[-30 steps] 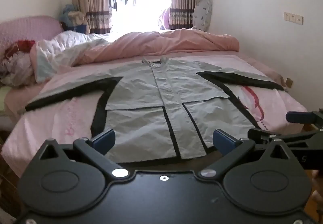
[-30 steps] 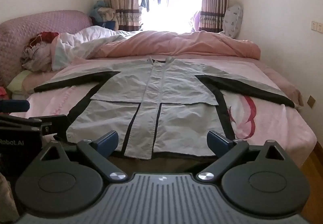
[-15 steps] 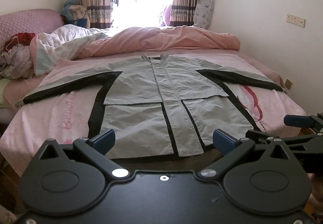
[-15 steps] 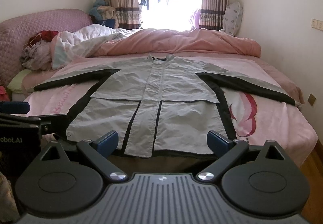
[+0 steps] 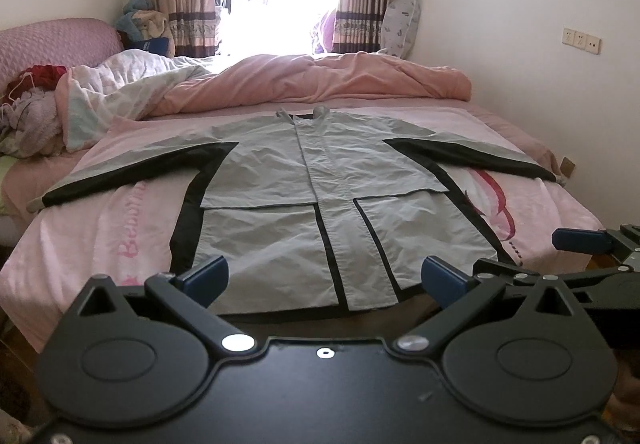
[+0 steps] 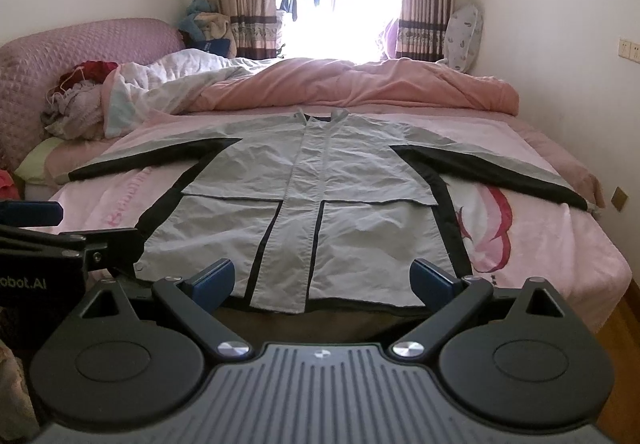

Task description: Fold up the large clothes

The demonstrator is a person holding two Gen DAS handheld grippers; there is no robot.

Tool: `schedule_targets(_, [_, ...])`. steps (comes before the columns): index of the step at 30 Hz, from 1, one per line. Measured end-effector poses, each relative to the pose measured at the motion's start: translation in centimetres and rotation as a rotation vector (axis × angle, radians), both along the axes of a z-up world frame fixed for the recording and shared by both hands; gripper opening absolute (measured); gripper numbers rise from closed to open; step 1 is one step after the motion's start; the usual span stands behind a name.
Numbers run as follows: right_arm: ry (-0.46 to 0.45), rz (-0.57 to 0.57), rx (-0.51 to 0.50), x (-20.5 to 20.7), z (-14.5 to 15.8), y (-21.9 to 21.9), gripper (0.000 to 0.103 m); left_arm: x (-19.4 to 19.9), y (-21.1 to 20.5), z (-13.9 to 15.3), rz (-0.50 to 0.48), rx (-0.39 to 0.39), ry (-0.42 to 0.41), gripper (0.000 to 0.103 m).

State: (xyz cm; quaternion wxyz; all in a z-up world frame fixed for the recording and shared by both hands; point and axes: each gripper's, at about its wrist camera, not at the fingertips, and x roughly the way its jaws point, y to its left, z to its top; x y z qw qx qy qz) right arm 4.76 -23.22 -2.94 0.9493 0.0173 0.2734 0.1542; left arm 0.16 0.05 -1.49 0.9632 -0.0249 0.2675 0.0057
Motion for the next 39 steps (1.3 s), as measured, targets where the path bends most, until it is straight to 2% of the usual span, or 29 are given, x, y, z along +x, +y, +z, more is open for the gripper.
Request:
schedule_targets(30, [0.012, -0.017, -0.011, 0.2, -0.3, -0.2, 0.103, 0.2, -0.4, -0.5, -0.029, 0.001, 0.016, 0.103])
schedule_targets(36, [0.022, -0.011, -0.002, 0.5, -0.7, -0.1, 0.103, 0.5, -0.2, -0.9, -0.005, 0.001, 0.022, 0.103])
schedule_targets(39, [0.016, -0.026, -0.003, 1.4, -1.4, 0.4, 0.103, 1.3, 0.3, -1.7, 0.005, -0.035, 0.021, 0.103])
